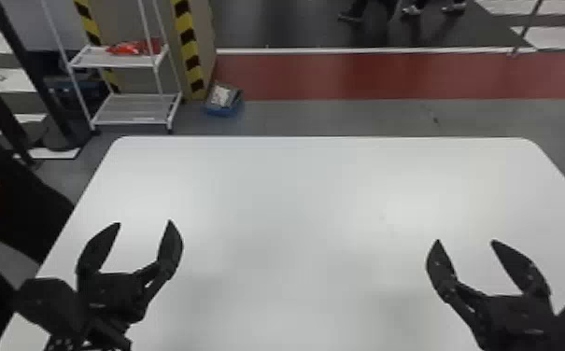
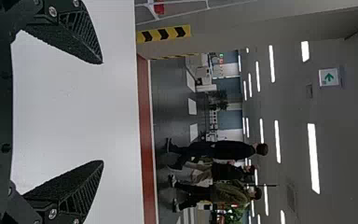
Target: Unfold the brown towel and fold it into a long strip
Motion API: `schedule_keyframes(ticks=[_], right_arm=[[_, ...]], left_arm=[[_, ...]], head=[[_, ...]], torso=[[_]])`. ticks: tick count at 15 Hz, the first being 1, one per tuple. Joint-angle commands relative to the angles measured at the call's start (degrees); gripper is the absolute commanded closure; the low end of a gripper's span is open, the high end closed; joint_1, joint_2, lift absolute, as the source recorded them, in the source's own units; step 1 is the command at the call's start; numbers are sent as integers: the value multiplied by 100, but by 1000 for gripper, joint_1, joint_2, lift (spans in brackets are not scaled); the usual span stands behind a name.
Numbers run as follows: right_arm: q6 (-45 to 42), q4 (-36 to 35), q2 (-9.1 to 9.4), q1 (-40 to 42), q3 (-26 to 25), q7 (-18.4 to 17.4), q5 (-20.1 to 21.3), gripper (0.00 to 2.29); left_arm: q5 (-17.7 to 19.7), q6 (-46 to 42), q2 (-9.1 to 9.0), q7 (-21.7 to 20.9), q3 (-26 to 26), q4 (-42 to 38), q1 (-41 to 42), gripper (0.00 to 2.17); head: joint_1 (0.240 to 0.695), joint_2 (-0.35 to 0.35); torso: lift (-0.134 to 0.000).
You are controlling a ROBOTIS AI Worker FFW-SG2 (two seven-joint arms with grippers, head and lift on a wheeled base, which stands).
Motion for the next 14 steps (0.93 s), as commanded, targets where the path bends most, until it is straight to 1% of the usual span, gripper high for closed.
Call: schedule_keyframes(ticks=[1, 14], right_arm=[[18, 0, 0, 0, 0, 0, -8, 127], [18, 0, -9, 18, -9, -9, -8, 127]], left_arm=[[0, 0, 0, 0, 0, 0, 0, 76], [0, 0, 0, 0, -9, -27, 18, 76]], head=[[695, 27], [695, 26]], torso=[[-96], [-96]])
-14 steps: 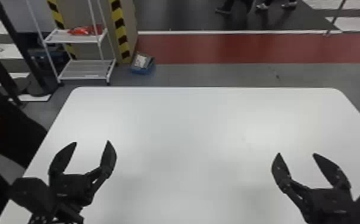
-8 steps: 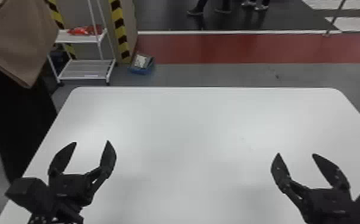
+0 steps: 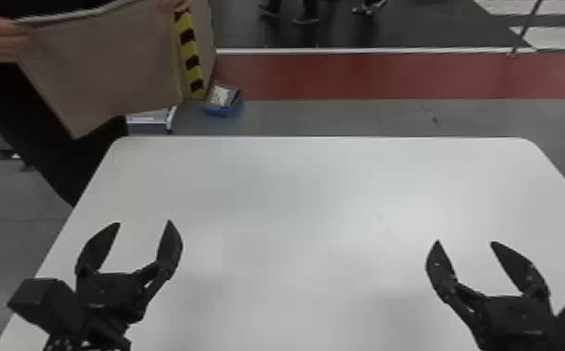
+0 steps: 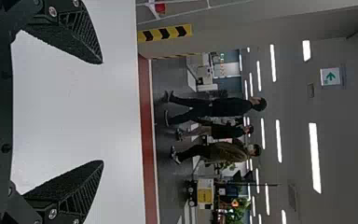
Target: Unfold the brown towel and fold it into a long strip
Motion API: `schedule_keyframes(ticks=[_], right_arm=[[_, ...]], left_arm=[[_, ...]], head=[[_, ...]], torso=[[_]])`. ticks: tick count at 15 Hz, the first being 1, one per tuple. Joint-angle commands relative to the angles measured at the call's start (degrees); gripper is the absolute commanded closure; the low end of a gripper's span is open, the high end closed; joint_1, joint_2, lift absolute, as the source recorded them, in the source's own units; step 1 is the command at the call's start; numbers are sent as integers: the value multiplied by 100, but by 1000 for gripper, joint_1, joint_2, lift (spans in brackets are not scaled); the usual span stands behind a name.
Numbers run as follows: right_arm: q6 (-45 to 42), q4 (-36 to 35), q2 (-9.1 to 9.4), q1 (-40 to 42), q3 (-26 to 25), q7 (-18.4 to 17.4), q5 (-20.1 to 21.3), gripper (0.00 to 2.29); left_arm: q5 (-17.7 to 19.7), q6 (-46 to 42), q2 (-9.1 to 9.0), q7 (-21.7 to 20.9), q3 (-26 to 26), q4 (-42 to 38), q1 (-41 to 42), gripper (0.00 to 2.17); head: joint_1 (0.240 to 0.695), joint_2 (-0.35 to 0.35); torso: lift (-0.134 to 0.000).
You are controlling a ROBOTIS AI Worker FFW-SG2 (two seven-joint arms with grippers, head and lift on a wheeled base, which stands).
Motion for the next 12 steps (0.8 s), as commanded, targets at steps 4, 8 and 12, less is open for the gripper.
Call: schedule_keyframes(ticks=[4, 8, 12], right_arm=[[0, -37, -15, 24, 0, -1, 9, 127], [18, -55, -24, 50, -9, -1, 0, 127], [18, -72, -41, 59, -9, -1, 0, 127]], left_arm=[[0, 18, 0, 0, -8, -27, 15, 76], [0, 35, 9, 0, -16, -36, 15, 76], [0, 53, 9, 9, -34, -53, 15, 76]], head=[[695, 24], [695, 22], [695, 19]], torso=[[-96], [-96], [-96]])
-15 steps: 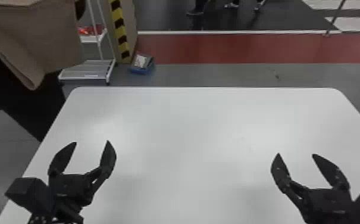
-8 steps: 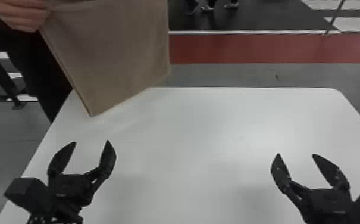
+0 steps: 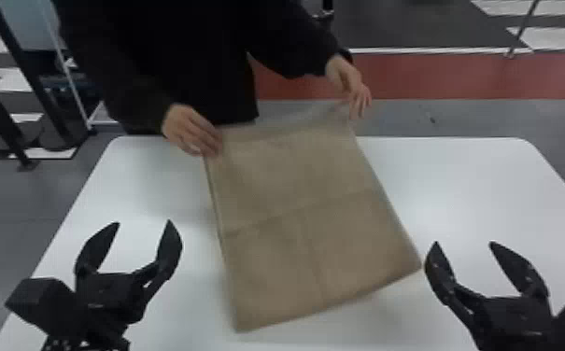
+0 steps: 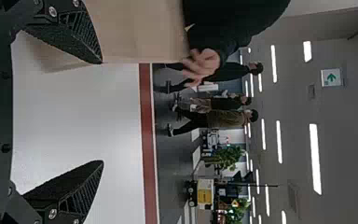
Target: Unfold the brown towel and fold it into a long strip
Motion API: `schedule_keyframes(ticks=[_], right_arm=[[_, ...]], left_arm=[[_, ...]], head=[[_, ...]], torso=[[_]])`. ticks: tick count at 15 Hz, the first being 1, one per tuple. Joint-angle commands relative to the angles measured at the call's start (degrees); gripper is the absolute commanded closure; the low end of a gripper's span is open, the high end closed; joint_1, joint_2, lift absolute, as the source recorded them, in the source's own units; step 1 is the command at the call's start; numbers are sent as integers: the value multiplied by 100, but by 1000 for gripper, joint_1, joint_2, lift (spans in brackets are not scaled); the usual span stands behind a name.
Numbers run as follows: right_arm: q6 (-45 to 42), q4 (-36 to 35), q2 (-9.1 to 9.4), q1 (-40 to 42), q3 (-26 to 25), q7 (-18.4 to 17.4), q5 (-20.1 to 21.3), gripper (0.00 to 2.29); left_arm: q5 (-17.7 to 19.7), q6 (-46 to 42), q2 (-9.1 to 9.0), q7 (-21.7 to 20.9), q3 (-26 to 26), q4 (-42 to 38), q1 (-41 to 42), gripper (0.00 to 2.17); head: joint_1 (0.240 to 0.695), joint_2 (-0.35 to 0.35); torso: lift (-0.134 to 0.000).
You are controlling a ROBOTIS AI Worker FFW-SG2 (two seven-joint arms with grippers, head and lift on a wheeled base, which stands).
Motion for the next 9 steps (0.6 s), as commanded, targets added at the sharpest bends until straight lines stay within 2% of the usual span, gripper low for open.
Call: schedule_keyframes(ticks=[1, 9], right_arm=[[0, -5, -8, 9, 0, 0, 0, 127], [18, -14, -17, 18, -9, -9, -9, 127]], left_arm=[[1, 7, 0, 0, -1, -1, 1, 80], [1, 24, 0, 0, -10, -10, 1, 80]], head=[[695, 19], [695, 16]], torso=[[-96], [-96]])
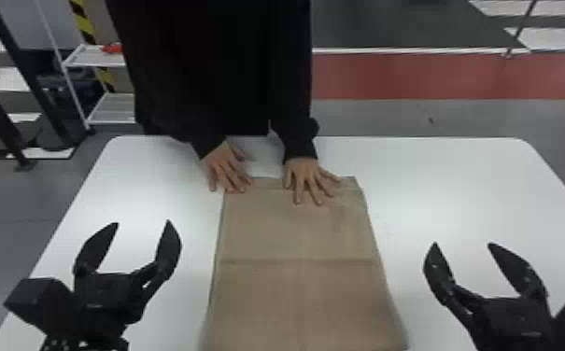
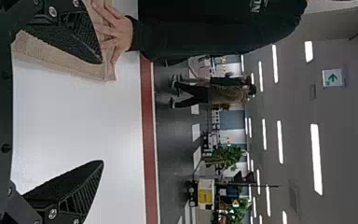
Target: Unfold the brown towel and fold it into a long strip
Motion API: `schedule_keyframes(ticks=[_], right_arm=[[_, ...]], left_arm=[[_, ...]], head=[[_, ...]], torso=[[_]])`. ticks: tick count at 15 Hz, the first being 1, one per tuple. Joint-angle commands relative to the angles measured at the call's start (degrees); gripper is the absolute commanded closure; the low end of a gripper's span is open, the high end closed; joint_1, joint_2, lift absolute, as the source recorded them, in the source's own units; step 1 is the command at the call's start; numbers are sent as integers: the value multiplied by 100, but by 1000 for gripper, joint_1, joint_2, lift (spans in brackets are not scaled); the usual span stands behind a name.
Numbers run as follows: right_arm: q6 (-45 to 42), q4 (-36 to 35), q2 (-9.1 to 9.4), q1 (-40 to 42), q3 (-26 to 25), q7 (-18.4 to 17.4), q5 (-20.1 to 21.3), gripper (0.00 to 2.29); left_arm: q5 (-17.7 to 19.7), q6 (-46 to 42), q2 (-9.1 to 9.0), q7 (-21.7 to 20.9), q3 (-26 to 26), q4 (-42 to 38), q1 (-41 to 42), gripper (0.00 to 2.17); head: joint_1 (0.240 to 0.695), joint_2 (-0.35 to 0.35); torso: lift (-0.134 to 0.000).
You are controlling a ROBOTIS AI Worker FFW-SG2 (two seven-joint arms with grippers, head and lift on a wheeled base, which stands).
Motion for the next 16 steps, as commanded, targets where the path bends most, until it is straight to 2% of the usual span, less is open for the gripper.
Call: schedule_keyframes(ticks=[1, 11, 16], right_arm=[[0, 0, 0, -5, 0, -1, 0, 127], [35, 62, 0, -49, -18, -1, -9, 127], [35, 114, 0, -75, -9, -1, -9, 127]], left_arm=[[7, 0, 0, 0, 0, 0, 0, 80], [-2, 0, 0, -115, -105, 0, -70, 80], [-90, 1600, -9, -492, -316, -35, -870, 83]], head=[[695, 16], [695, 11], [695, -31]], torso=[[-96], [-96], [-96]])
